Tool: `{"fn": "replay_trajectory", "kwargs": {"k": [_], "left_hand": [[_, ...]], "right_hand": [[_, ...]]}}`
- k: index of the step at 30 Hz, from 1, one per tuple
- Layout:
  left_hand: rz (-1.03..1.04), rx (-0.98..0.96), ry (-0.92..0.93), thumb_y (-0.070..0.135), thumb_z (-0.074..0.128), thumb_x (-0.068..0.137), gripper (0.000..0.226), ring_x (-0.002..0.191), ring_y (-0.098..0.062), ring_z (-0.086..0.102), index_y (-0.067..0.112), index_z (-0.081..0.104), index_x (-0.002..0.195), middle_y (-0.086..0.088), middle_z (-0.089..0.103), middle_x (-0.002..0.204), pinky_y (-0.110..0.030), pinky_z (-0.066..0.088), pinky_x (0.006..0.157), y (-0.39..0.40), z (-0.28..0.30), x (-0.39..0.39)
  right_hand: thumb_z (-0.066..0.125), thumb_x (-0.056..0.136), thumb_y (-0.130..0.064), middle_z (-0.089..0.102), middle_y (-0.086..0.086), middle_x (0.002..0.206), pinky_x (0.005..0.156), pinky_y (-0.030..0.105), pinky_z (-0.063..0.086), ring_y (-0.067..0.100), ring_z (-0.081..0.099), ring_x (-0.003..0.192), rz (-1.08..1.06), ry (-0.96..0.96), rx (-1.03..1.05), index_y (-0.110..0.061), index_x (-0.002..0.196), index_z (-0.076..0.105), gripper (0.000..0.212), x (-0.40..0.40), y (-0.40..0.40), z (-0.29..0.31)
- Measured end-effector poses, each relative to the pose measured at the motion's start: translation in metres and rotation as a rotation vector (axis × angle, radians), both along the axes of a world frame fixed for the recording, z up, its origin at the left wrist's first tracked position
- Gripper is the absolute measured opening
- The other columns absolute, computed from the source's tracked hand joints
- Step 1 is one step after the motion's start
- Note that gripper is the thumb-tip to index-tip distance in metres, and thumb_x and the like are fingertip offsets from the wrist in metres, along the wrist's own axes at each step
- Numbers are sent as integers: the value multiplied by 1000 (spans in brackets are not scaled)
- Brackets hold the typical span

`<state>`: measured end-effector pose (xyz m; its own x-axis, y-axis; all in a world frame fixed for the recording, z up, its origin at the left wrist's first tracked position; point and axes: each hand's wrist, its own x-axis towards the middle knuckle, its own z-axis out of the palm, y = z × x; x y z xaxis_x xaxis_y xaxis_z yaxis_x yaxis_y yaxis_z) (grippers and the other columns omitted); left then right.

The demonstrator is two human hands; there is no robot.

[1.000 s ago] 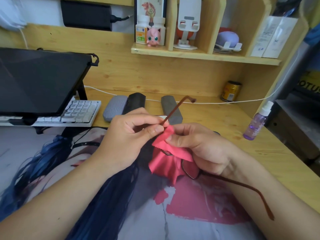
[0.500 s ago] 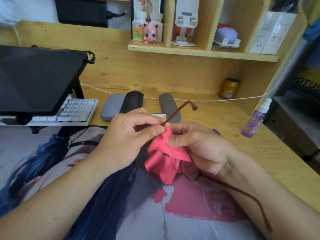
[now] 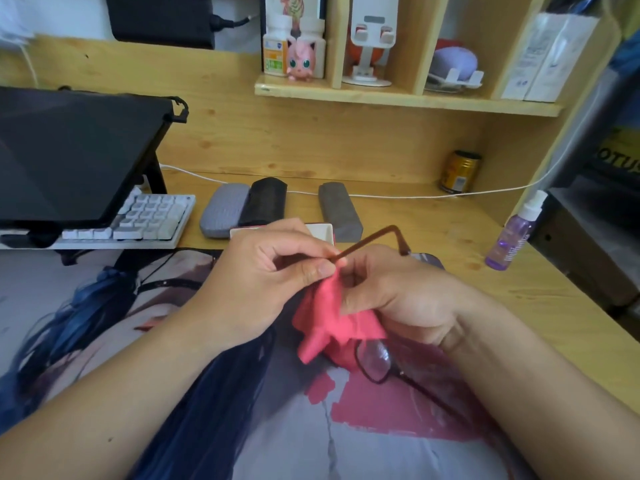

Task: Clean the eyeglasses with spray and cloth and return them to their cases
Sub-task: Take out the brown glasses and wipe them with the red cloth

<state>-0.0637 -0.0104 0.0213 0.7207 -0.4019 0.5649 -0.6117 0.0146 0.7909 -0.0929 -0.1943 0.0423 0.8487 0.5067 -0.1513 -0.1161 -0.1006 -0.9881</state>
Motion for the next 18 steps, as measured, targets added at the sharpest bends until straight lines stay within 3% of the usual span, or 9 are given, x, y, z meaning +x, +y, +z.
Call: {"fn": "replay_trajectory", "kwargs": {"k": [4, 7, 9, 12, 14, 16, 18], "left_hand": [[58, -33, -10, 22, 79, 80, 11, 84, -17, 69, 27, 80, 90, -4, 70, 87, -29, 54, 80, 0, 0, 5], [56, -102, 38, 20, 76, 82, 13, 87, -12, 69, 27, 81, 91, 2, 71, 87, -24, 53, 83, 5, 2, 6], [67, -132, 76, 20, 74, 82, 15, 86, -14, 66, 30, 82, 91, -7, 68, 88, -25, 52, 82, 10, 4, 7], [78, -152, 86, 20, 74, 84, 14, 83, -16, 64, 31, 82, 88, -17, 64, 92, -24, 52, 75, 12, 6, 6], [79, -156, 67, 17, 71, 83, 17, 82, -15, 65, 30, 82, 87, -17, 64, 94, -20, 53, 75, 11, 8, 4], [84, -141, 29, 16, 69, 84, 22, 82, -20, 64, 34, 82, 88, -16, 64, 95, -19, 53, 76, 10, 8, 3], [82, -127, -11, 18, 68, 86, 25, 85, -26, 64, 38, 81, 91, -13, 65, 94, -22, 53, 77, 9, 7, 2]], "right_hand": [[71, 78, 1, 68, 28, 93, 58, 33, 56, 32, 69, 72, -101, 31, 159, 5, 99, 70, 22, 2, 1, -4], [65, 79, -3, 69, 28, 96, 69, 32, 58, 32, 67, 80, -201, 26, 232, 8, 106, 68, 29, 8, -2, -4], [63, 77, -4, 71, 19, 88, 74, 29, 58, 25, 67, 75, -294, 26, 296, 0, 89, 74, 17, 15, -12, 0], [60, 78, -3, 73, 11, 79, 67, 23, 59, 16, 70, 67, -343, -2, 313, -7, 76, 75, 16, 21, -35, 4], [57, 81, -3, 75, 16, 85, 70, 26, 61, 19, 73, 71, -332, -10, 317, -6, 80, 75, 19, 21, -42, 5], [52, 86, -1, 74, 23, 104, 79, 33, 62, 27, 75, 86, -273, 6, 341, -3, 92, 74, 23, 20, -46, 7], [54, 87, -3, 74, 20, 109, 81, 36, 61, 26, 75, 92, -180, 39, 333, -5, 98, 75, 23, 19, -50, 8]]}}
